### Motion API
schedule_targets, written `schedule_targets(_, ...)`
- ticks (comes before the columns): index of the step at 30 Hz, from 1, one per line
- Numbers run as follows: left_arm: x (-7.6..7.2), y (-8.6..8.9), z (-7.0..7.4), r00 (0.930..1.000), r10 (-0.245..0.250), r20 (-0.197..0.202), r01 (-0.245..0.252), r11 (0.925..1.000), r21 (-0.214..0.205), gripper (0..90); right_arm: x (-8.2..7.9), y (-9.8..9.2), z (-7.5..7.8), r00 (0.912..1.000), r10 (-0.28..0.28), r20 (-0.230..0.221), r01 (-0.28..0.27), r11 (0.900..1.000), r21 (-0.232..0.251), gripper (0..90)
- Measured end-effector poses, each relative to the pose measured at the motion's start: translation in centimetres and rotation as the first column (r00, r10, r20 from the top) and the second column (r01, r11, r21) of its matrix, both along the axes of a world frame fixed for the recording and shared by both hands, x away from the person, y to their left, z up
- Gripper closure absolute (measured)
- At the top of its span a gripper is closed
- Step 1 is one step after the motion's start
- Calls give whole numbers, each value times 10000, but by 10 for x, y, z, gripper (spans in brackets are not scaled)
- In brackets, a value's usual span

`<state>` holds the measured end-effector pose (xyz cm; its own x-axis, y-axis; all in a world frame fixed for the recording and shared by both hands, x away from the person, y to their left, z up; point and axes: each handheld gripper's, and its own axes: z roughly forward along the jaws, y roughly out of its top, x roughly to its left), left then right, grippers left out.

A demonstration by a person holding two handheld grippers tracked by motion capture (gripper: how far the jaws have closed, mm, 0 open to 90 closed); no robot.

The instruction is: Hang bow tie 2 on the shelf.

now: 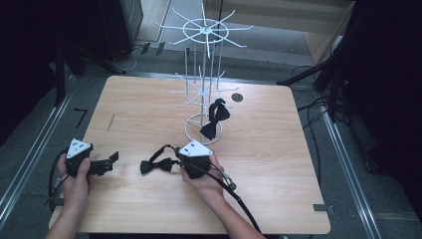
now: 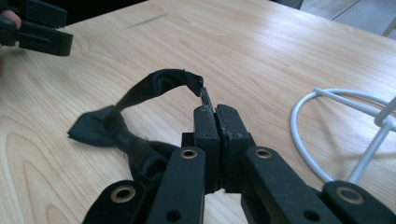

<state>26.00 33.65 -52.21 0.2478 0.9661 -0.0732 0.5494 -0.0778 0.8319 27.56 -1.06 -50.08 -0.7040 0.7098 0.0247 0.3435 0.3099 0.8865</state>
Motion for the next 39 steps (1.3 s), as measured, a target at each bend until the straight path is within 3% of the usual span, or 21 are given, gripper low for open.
schedule_targets(24, -1, 0, 0, 9999, -25, 120, 24, 10000, 5, 0, 2, -46, 33, 9944, -873, 594, 815, 9923, 931, 894)
schedule_targets(39, -1, 0, 0, 9999, -26, 132, 26, 10000, -21, 0, -1, -64, 51, 9866, -1193, 1110, 1068, 9879, 1122, 894)
